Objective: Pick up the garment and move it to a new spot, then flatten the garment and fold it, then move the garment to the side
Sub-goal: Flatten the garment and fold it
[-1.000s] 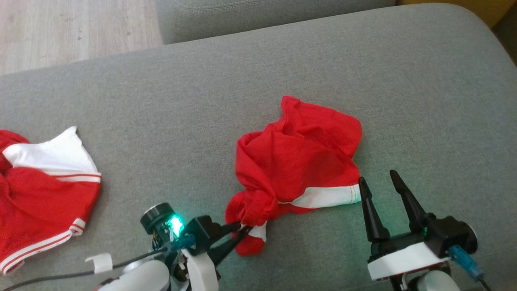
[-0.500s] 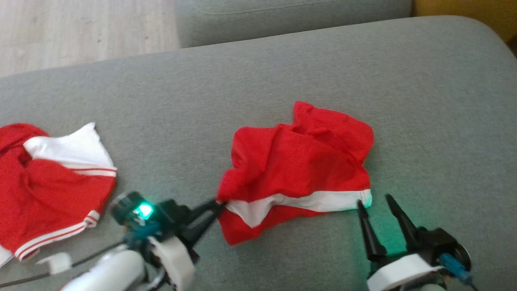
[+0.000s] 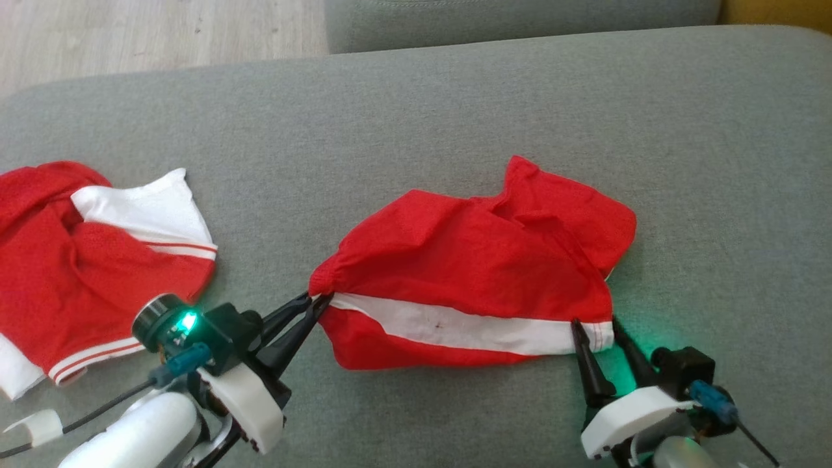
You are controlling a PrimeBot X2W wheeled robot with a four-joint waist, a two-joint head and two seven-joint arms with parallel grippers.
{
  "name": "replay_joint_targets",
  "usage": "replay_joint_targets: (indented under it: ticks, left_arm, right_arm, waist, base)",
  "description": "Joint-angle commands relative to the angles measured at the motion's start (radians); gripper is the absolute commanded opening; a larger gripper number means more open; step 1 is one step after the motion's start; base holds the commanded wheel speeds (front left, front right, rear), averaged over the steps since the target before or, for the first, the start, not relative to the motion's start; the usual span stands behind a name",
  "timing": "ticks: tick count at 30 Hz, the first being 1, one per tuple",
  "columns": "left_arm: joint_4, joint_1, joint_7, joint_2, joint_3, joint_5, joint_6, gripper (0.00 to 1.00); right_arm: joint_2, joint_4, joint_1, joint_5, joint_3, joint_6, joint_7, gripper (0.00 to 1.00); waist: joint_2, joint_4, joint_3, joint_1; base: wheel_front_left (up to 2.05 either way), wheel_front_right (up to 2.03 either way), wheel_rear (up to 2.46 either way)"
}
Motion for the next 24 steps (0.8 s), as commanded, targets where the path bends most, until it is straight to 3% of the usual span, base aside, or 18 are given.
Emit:
replay_joint_targets:
  ticks: [1, 7, 15, 18, 20, 24]
  left_arm:
    - [-0.027, -0.046, -0.006, 0.04, 0.052, -0.005, 0.005, 0.0]
    - [-0.028, -0.041, -0.012, 0.04, 0.053, -0.011, 0.01, 0.0]
    - [-0.08, -0.096, -0.042, 0.046, 0.11, -0.055, -0.01, 0.0]
    - [-0.099, -0.192, -0.055, 0.026, 0.163, -0.086, -0.035, 0.0]
    - [-0.088, -0.291, -0.062, 0.003, 0.195, -0.089, -0.057, 0.0]
    - [0.011, -0.532, -0.058, -0.071, 0.219, -0.097, -0.097, 0.0]
  right_arm:
    - [-0.004, -0.002, -0.025, 0.014, 0.039, 0.008, -0.011, 0.0]
    - [-0.004, -0.03, -0.025, -0.018, 0.01, 0.008, -0.011, 0.0]
    - [-0.004, -0.372, -0.038, -0.023, -0.102, 0.008, -0.011, 0.0]
    - [-0.021, -0.461, -0.141, 0.02, -0.129, 0.008, 0.018, 0.0]
    - [-0.068, -0.49, -0.252, 0.043, -0.143, 0.008, 0.053, 0.0]
    - [-0.154, -0.444, -0.526, 0.109, -0.157, 0.008, 0.125, 0.0]
  waist:
    - [0.0, 0.005, 0.003, 0.0]
    - [0.0, 0.001, -0.007, 0.0]
    - [0.0, -0.034, -0.004, 0.0]
    - [0.0, -0.049, 0.029, 0.0]
    - [0.0, -0.054, 0.063, 0.0]
    - [0.0, -0.066, 0.144, 0.0]
  base:
    - [0.0, 0.0, 0.0]
    - [0.0, 0.0, 0.0]
    - [0.0, 0.0, 0.0]
    - [0.0, 0.0, 0.0]
    - [0.0, 0.0, 0.0]
    - [0.0, 0.0, 0.0]
